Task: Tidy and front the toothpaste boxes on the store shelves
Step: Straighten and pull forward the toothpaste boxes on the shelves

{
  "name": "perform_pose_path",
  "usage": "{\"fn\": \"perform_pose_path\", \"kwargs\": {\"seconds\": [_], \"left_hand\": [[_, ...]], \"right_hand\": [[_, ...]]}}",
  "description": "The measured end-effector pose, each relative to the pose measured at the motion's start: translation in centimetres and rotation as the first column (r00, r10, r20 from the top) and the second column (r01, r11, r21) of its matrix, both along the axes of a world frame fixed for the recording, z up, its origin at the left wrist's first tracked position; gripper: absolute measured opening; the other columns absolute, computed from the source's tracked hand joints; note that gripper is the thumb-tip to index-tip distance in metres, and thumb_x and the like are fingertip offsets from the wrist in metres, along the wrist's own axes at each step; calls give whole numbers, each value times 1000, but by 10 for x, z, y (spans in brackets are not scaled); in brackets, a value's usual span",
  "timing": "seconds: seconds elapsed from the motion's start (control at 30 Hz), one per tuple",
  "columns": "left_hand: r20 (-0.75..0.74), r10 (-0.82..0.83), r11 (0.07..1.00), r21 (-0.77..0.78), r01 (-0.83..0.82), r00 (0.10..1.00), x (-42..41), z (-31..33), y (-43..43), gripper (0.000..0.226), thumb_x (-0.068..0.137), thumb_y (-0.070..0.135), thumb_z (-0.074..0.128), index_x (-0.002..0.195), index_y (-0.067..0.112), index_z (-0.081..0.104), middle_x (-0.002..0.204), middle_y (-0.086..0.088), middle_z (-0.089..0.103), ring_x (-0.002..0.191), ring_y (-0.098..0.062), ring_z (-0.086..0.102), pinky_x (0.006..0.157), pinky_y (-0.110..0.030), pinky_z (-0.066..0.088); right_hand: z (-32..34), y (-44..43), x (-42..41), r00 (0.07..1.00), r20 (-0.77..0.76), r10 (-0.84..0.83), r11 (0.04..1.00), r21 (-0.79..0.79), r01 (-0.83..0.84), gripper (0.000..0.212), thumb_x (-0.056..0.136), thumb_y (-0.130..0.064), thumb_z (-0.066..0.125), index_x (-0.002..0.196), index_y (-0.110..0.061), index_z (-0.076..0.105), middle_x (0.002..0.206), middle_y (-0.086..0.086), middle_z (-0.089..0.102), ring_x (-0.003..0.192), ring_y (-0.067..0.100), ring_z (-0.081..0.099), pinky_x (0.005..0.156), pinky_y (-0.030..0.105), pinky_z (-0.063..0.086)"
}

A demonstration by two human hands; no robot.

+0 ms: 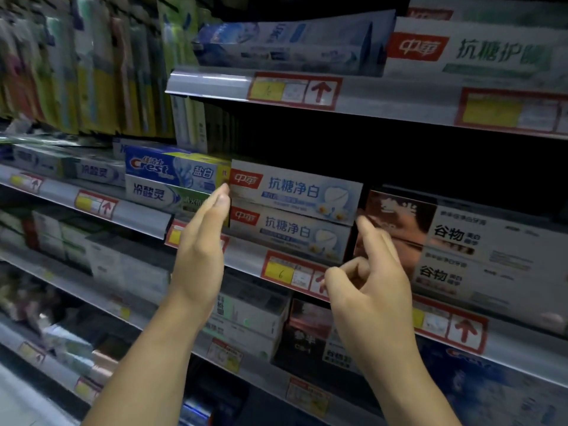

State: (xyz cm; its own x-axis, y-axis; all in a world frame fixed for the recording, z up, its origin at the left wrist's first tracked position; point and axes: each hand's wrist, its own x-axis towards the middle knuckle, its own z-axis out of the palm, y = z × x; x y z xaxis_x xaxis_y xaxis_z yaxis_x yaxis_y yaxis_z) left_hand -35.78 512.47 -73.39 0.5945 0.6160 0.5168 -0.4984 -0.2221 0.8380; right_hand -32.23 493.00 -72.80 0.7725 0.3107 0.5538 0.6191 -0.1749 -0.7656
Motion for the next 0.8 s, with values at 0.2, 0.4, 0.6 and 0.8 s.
{"fn": "perform_pose_path", "kwargs": {"seconds": [0.2, 0.4, 0.6, 0.8], "left_hand": [[-107, 21, 999, 40, -16, 994, 0, -1, -5, 51, 102, 49, 45, 151, 36, 42, 146, 31, 45, 126, 24, 37, 103, -8, 27], [-329, 76, 977, 213, -5, 941, -3, -2, -13, 65, 95, 62, 47, 155, 47, 26, 162, 30, 17, 142, 14, 12, 121, -28, 14], [-160, 218, 876, 466, -121, 963, -13, -2, -55, 49, 98, 39, 59, 146, 37, 47, 144, 30, 41, 124, 27, 30, 105, -9, 26], [-228, -2, 938, 336, 81, 974, -16, -2, -118, 45, 98, 40, 61, 141, 46, 50, 136, 21, 55, 123, 2, 52, 103, -31, 45]], "right_hand": [[2, -1, 1, 998, -61, -35, 998, -48, 32, 76, 96, -12, 58, 160, -31, 23, 105, -27, 59, 101, 2, 62, 103, 8, 35], [3, -10, 2, 999, -44, -27, 997, -69, 23, 74, 97, -16, 58, 159, -38, 23, 110, -3, 67, 83, 5, 64, 88, 27, 54], [4, -43, -5, 994, 26, -109, 994, 18, 108, 59, 99, -14, 59, 150, -37, 40, 129, -10, 57, 93, -1, 61, 76, 12, 51], [-2, -102, -16, 960, 28, -280, 954, 124, 274, 49, 98, -16, 59, 141, -38, 49, 136, -27, 47, 124, -2, 50, 94, 13, 47]]}}
